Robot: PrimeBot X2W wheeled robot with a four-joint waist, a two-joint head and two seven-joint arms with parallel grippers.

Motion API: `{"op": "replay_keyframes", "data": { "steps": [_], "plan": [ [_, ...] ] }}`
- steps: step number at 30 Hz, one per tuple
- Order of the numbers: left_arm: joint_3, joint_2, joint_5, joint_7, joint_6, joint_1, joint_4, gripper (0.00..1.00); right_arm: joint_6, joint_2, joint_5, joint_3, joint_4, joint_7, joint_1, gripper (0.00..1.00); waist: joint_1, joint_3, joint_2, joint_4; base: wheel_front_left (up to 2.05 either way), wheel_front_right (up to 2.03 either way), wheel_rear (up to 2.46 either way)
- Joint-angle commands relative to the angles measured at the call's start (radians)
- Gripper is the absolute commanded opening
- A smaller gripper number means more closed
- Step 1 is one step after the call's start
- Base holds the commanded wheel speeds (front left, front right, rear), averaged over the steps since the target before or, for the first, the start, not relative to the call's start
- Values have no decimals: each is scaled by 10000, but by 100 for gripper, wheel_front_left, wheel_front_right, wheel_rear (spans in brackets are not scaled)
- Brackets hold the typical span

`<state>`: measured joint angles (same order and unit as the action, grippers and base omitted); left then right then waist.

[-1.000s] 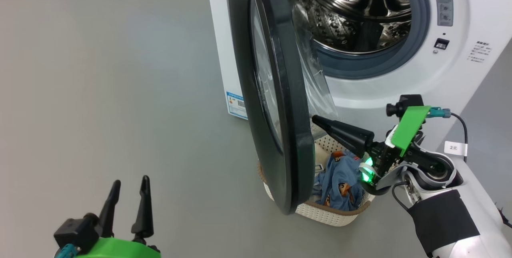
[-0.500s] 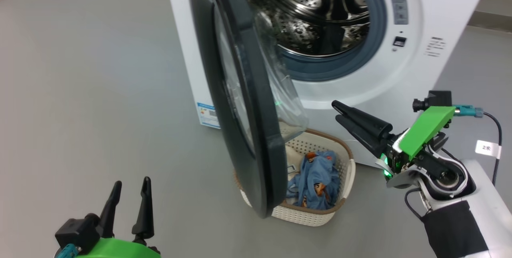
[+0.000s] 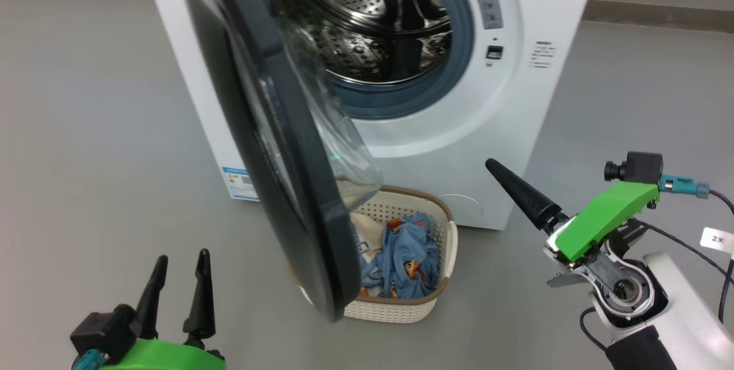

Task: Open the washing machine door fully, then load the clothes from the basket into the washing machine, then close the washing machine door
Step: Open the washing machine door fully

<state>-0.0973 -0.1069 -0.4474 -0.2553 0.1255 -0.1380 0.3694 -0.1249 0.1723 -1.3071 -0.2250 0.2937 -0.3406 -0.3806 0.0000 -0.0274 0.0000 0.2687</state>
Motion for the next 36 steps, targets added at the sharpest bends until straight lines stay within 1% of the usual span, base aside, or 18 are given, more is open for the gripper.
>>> {"op": "replay_keyframes", "data": {
  "steps": [1, 8, 13, 18, 19, 22, 26, 30, 36],
  "plan": [
    [410, -131, 53, -65, 2, -100, -327, 100, -58, 201, 330, -313, -369, 446, -32, 100, 0, -22, 0, -483, 0, 0, 0],
    [699, -78, 116, -65, -45, 40, -536, 100, -58, 959, 1742, -1138, -601, 2522, 305, 100, 0, -13, 0, -1029, 0, 0, 0],
    [812, -42, 162, -65, -37, 179, -639, 100, -58, 1305, 2349, -1466, -544, 3868, 600, 100, 0, -29, 0, -1317, 0, 0, 0],
    [845, 20, 209, -65, -28, 278, -720, 100, -58, 1612, 3277, -1708, -314, 5054, 1012, 100, 0, -47, 0, -1478, 0, 0, 0],
    [845, 20, 209, -65, -28, 278, -720, 100, -58, 1612, 3277, -1708, -314, 5054, 1012, 100, 0, -47, 0, -1478, 0, 0, 0],
    [884, 58, 218, -65, -22, 360, -769, 100, -58, 1646, 3813, -1704, -146, 5523, 1266, 100, 0, -54, 0, -1591, 0, 0, 0],
    [965, 110, 217, -65, -16, 467, -814, 100, -58, 1559, 4418, -1502, 156, 5809, 1527, 100, 0, -77, 0, -1776, 0, 0, 0],
    [1000, 187, 242, -65, -10, 503, -876, 100, -58, 1386, 5096, -1033, 296, 5965, 1680, 100, 0, -60, 0, -1910, 0, 0, 0],
    [1026, 265, 285, -65, 4, 504, -884, 100, -58, 1224, 6676, -437, 203, 6018, 1889, 100, 0, 22, 0, -2111, 0, 0, 0]
  ]
}}
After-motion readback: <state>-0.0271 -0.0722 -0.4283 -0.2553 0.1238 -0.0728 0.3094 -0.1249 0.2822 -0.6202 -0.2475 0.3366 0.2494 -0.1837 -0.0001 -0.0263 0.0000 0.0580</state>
